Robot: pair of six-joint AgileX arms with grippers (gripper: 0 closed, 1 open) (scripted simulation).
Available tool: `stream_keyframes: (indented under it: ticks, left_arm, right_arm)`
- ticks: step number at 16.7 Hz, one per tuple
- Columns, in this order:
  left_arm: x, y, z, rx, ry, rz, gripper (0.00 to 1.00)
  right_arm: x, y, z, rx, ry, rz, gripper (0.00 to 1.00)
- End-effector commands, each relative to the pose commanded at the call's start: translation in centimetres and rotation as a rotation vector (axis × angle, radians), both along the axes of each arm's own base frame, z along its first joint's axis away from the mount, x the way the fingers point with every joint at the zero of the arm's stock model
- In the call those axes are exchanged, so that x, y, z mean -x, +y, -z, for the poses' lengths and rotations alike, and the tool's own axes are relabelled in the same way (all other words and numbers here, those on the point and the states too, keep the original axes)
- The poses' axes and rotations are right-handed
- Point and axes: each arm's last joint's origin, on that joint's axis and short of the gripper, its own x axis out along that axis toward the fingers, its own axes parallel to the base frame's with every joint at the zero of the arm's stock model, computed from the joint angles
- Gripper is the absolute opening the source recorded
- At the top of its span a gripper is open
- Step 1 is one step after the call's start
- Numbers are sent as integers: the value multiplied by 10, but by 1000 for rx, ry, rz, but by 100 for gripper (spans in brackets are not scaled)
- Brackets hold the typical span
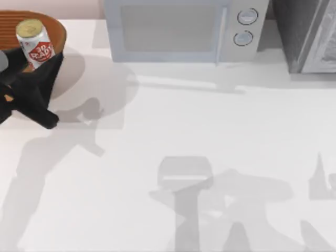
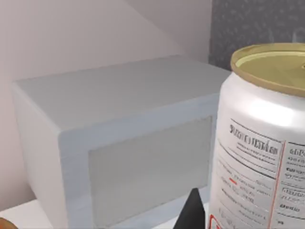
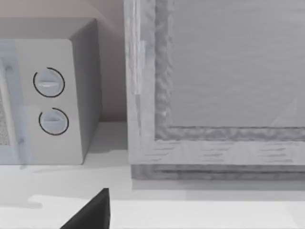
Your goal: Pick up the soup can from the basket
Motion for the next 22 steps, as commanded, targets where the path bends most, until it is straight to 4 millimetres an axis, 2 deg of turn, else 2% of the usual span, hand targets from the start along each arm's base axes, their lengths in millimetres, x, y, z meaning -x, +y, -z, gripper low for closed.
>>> stream_keyframes:
  ticks: [3, 5, 8, 10, 13, 17, 19, 22]
  left_arm:
    - [-52, -18, 7, 0, -2, 200, 0]
    - [-86, -32, 23, 0, -4, 333, 0]
    - [-130, -54, 64, -1, -5, 525, 0]
    - [-150, -67, 97, -1, -5, 643, 0]
    - [-169, -83, 150, -1, -4, 795, 0]
    - [-175, -96, 205, 0, -2, 935, 0]
    - [-175, -99, 219, 0, -1, 970, 0]
    - [-174, -100, 222, 0, -1, 978, 0]
  right_arm:
    - [0, 0, 0, 0, 0, 0, 100]
    - [0, 0, 0, 0, 0, 0, 100]
    - [0, 0, 0, 0, 0, 0, 100]
    - [0, 0, 0, 0, 0, 0, 100]
    - [0, 0, 0, 0, 0, 0, 100]
    - [0, 0, 0, 0, 0, 0, 100]
    - [0, 0, 0, 0, 0, 0, 100]
    - [0, 0, 0, 0, 0, 0, 100]
